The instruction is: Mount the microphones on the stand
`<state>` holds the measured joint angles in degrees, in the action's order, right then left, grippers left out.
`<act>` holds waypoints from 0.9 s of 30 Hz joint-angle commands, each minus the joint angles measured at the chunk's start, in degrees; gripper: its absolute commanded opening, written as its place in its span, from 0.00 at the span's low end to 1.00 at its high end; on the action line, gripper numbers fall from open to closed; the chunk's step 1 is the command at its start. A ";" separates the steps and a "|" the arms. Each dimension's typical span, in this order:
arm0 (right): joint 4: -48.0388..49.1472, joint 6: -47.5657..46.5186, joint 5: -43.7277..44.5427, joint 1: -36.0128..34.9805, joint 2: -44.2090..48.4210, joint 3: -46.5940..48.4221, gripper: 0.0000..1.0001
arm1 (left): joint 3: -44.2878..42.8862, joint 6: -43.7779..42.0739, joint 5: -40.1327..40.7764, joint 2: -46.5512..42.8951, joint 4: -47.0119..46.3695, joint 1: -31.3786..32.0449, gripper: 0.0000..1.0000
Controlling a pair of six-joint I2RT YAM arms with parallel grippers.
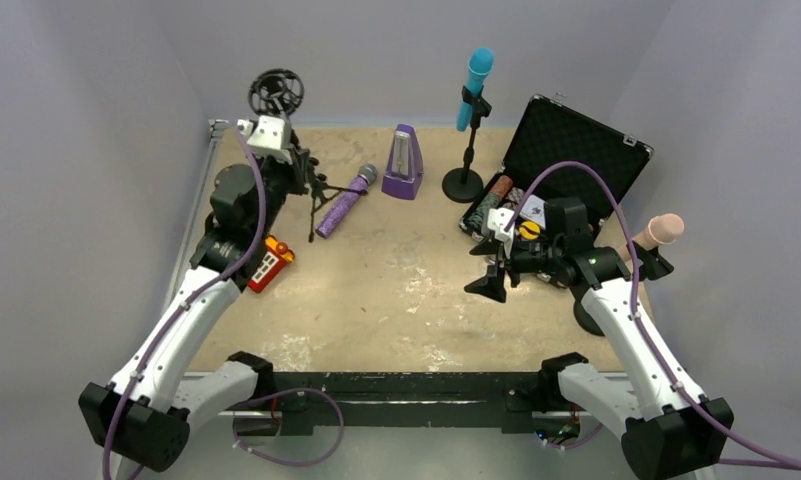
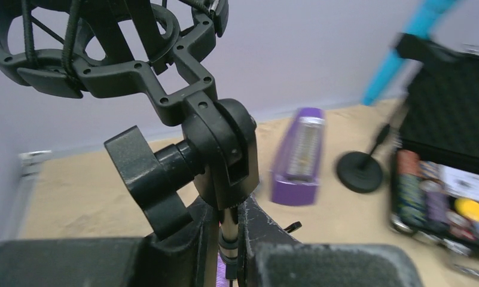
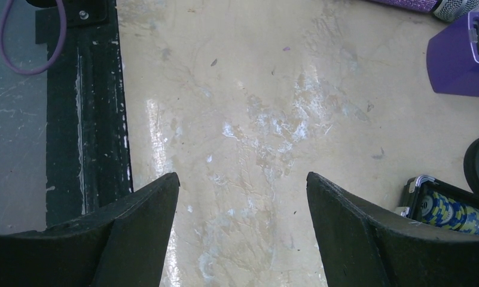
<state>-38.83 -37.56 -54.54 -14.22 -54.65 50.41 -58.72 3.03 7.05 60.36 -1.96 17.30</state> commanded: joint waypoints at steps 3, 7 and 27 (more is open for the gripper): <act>-1.02 -2.14 -1.19 1.06 1.46 0.56 0.81 | 6.43 10.85 -5.61 -3.84 -2.35 10.74 0.00; -1.01 -2.17 -2.18 2.55 1.98 0.24 0.81 | 7.52 11.48 -2.08 0.31 -7.82 16.32 0.00; -1.67 -2.96 -2.65 5.28 1.13 0.04 0.81 | 15.87 9.81 9.55 11.12 -18.35 33.82 0.31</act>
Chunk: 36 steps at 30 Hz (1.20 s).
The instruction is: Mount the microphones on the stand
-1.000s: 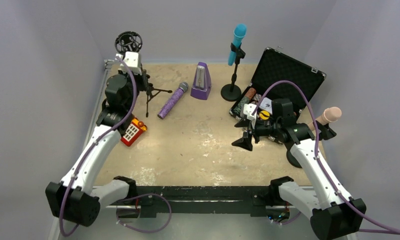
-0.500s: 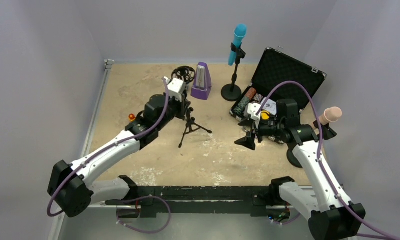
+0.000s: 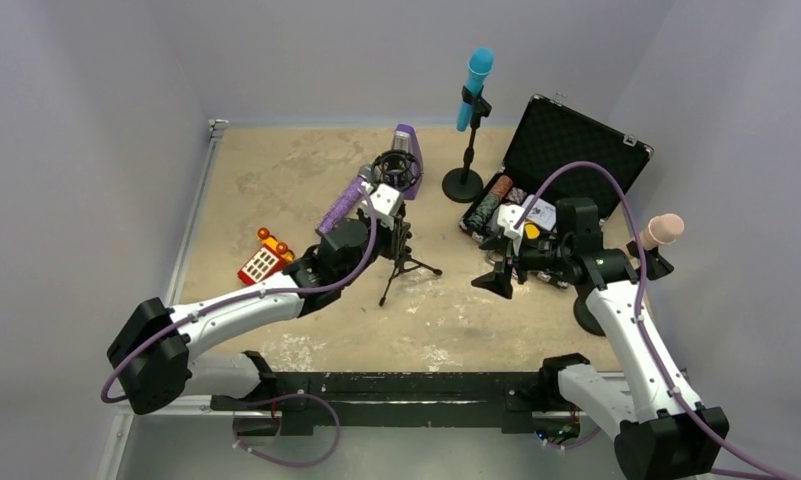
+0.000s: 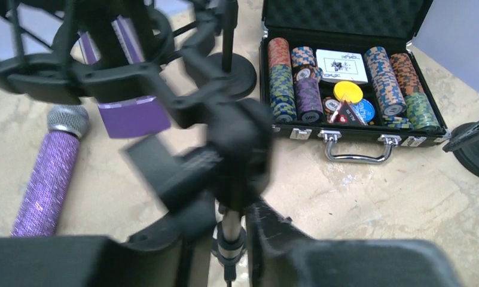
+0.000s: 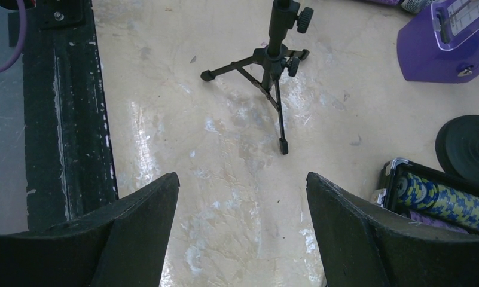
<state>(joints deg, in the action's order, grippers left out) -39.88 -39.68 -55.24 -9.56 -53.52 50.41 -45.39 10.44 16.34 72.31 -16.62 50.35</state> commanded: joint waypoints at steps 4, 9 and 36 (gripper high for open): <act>-0.71 -1.03 -2.22 1.10 -0.10 0.01 0.81 | 5.20 3.27 -2.27 -5.95 -0.94 0.80 0.59; -0.98 -1.27 -2.49 1.50 -0.18 0.04 0.81 | 9.08 1.20 -6.66 -16.23 5.40 0.76 0.76; -2.48 -2.33 -4.47 2.09 0.50 0.60 0.81 | -34.18 -5.08 -10.89 26.55 45.47 -32.67 0.86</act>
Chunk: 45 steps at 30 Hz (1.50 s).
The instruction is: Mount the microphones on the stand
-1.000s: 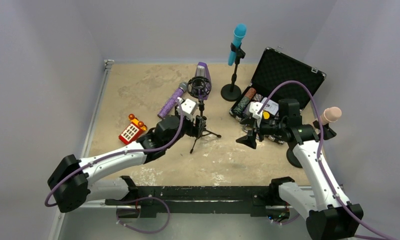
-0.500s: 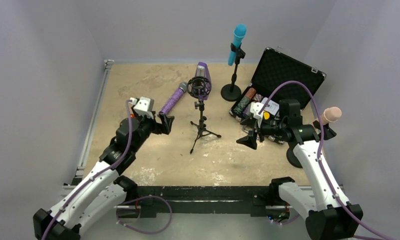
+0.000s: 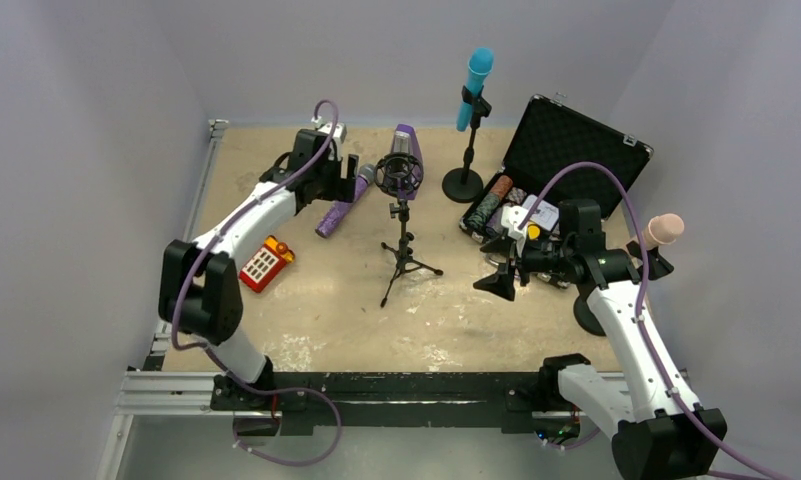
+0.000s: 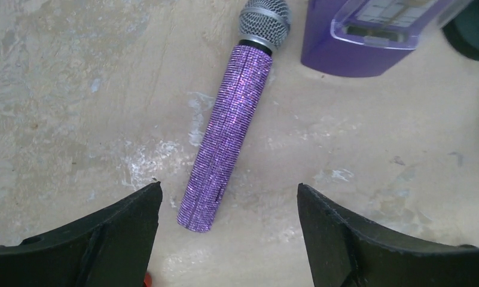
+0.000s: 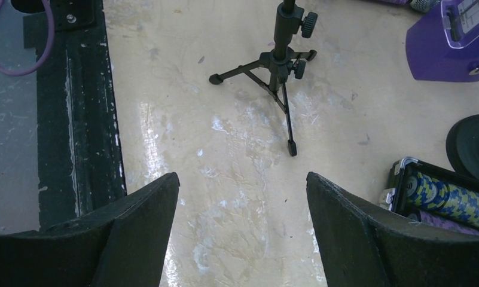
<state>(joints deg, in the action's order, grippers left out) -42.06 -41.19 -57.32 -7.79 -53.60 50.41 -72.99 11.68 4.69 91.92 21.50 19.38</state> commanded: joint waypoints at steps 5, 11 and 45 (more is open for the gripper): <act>-0.38 -0.90 -2.39 0.42 0.61 0.66 0.81 | -13.34 -8.16 -3.34 15.95 12.50 -2.92 0.75; -0.56 -1.00 -2.36 0.49 0.35 0.83 0.81 | -15.70 -6.90 -6.07 20.62 16.42 -3.04 0.70; -3.98 -3.01 -8.61 3.14 6.25 2.90 0.82 | -31.17 -5.33 -3.68 32.92 40.20 -3.29 0.15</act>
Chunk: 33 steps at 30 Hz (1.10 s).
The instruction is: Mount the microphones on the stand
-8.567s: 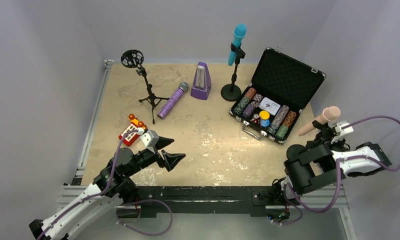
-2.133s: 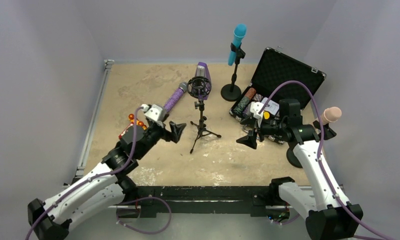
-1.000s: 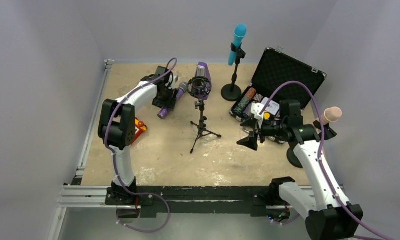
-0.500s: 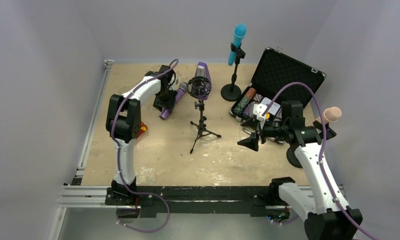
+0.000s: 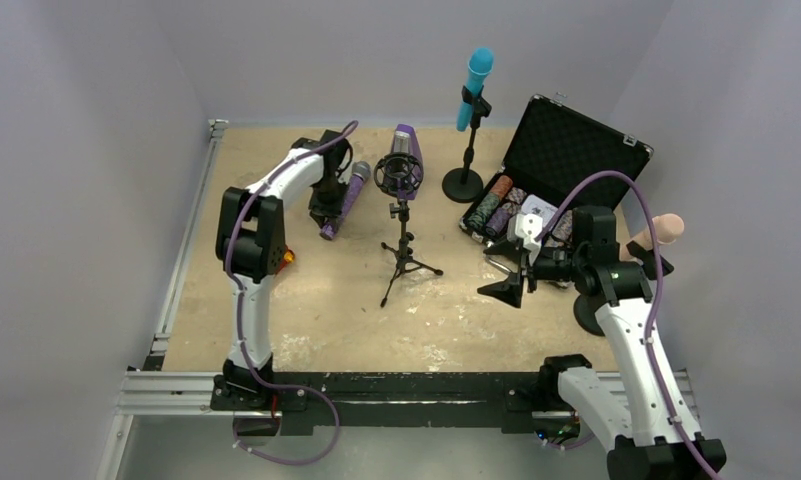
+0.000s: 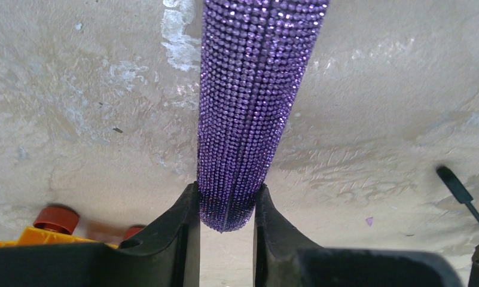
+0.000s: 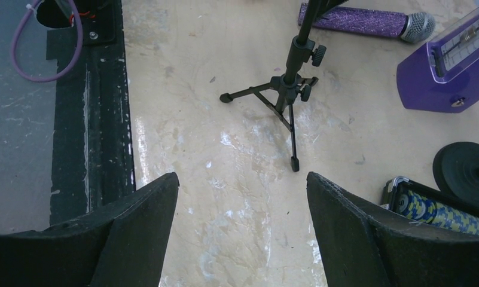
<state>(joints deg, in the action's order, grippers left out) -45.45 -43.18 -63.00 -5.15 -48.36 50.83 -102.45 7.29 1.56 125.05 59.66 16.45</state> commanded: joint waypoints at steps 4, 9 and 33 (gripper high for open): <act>-1.20 -1.32 -3.00 0.65 1.86 2.20 0.82 | 6.29 0.99 -3.69 -4.56 0.89 -0.38 0.03; -0.44 -1.05 -3.24 0.69 3.40 1.62 0.82 | 26.11 6.15 -9.26 -17.76 -6.66 1.07 0.03; -2.25 -2.71 -4.66 1.12 2.61 1.99 0.82 | 24.41 8.66 -8.93 -13.36 -6.43 3.17 0.57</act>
<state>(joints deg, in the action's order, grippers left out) -47.20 -45.08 -65.67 -4.29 -46.11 50.98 -77.45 15.68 -6.04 110.63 52.05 19.53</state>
